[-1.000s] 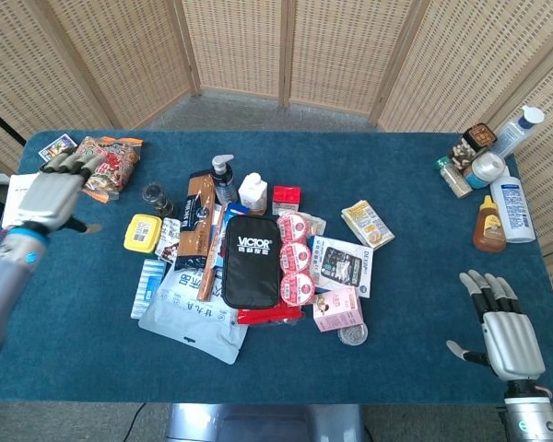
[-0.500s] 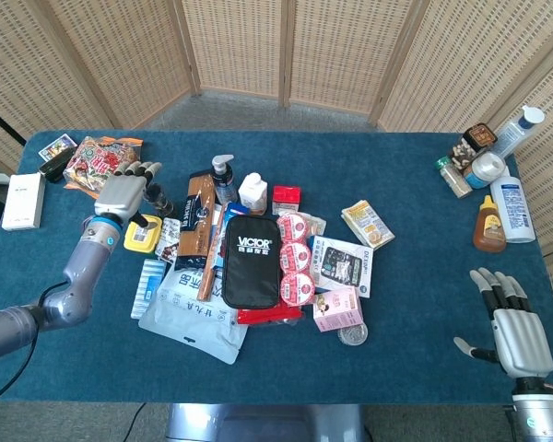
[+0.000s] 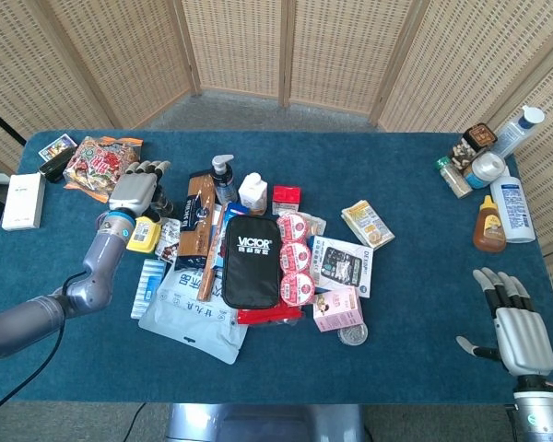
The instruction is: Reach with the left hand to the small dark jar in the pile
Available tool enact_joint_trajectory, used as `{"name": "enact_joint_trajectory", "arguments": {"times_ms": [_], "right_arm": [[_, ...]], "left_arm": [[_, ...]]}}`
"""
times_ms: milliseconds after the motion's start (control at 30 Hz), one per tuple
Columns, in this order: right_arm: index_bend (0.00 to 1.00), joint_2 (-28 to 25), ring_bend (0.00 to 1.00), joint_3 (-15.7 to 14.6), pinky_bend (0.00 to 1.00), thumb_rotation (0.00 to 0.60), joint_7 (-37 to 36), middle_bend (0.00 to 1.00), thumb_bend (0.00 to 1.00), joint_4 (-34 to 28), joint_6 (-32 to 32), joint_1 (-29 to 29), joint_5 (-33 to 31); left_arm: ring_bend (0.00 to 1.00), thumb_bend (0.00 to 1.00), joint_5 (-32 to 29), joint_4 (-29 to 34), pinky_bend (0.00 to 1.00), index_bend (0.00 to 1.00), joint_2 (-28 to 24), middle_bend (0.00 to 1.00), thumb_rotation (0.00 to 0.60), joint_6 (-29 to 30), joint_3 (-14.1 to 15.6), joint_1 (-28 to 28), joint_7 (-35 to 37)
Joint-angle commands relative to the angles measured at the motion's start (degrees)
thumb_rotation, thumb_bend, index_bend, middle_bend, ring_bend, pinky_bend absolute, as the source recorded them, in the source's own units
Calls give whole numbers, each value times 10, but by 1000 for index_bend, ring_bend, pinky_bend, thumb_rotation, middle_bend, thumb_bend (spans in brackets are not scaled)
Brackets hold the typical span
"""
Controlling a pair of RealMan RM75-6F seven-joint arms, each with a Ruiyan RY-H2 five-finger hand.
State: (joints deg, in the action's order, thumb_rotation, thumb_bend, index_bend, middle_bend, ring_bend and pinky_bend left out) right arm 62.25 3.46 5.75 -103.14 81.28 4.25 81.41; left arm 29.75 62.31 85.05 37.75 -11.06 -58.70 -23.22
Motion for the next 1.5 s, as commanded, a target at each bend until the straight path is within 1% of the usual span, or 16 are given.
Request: {"name": "enact_joint_trajectory", "arguments": {"times_ms": [33,67,200,233,300,400,467,567,600,667,833,900,1033,1200,1300,1500], "right_arm": [[0,0,0,1,0,600,-2,0,0,1,0,0,-2],[0,0,0,1,0,600,-3,0,0,2,-1,0,-2],[0,-1,0,1,0,600,-4,0,0,3,-2,1,-4],[0,0,0,1,0,600,-4,0,0,3,-3,1,-4],[0,0,0,1,0,600,-3,0,0,4,-3,1,-5],[0,1,0,1,0,600,-2,0,0,4,-4,2,-6],[0,1,0,1,0,600,-2,0,0,5,-4,2,-7],[0,1,0,1,0,600,-2,0,0,5,-4,2,-8],[0,1,0,2,0,600,-2,0,0,4,-4,2,-8],[0,1,0,1,0,600,-3,0,0,4,-4,2,-7],[0,0,0,2,0,600,-5,0,0,5,-2,1,-7],[0,0,0,1,0,600,-6,0,0,4,-1,1,-6],[0,0,0,1,0,600,-7,0,0,4,-1,1,-5],[0,-1,0,1,0,600,-7,0,0,4,-1,1,-4],[0,-1,0,1,0,600,-7,0,0,2,1,1,-2],[0,-2,0,-1,0,600,-7,0,0,-1,4,0,3]], "left_arm": [[0,2,0,-22,108,74,19,0,600,6,-2,-5,1],[0,2,-1,-28,159,98,24,0,600,8,-1,-6,-1],[2,3,-12,-48,433,213,38,0,600,11,1,-7,-12],[26,4,-13,-54,507,253,43,16,600,16,1,-7,-15],[82,7,-16,-62,588,306,49,59,600,19,3,-7,-21],[146,14,-19,-76,633,355,61,118,600,24,2,-7,-29],[204,19,-15,-86,665,404,69,189,600,28,1,-7,-32],[386,38,-7,-102,742,554,84,473,600,42,-1,-7,-39],[424,43,-4,-107,761,587,89,512,600,45,-2,-7,-42],[454,48,-3,-114,776,636,95,528,600,48,-3,-8,-50],[593,77,15,-127,850,795,110,679,600,69,-13,-6,-54],[617,84,20,-128,863,822,113,706,600,76,-17,-3,-56],[622,87,28,-125,865,825,113,714,600,85,-23,3,-60],[623,93,36,-98,865,826,99,712,600,99,-34,11,-65],[624,96,38,-68,865,826,83,712,600,112,-41,15,-72],[624,95,31,27,865,828,33,711,600,148,-58,24,-95]]}}
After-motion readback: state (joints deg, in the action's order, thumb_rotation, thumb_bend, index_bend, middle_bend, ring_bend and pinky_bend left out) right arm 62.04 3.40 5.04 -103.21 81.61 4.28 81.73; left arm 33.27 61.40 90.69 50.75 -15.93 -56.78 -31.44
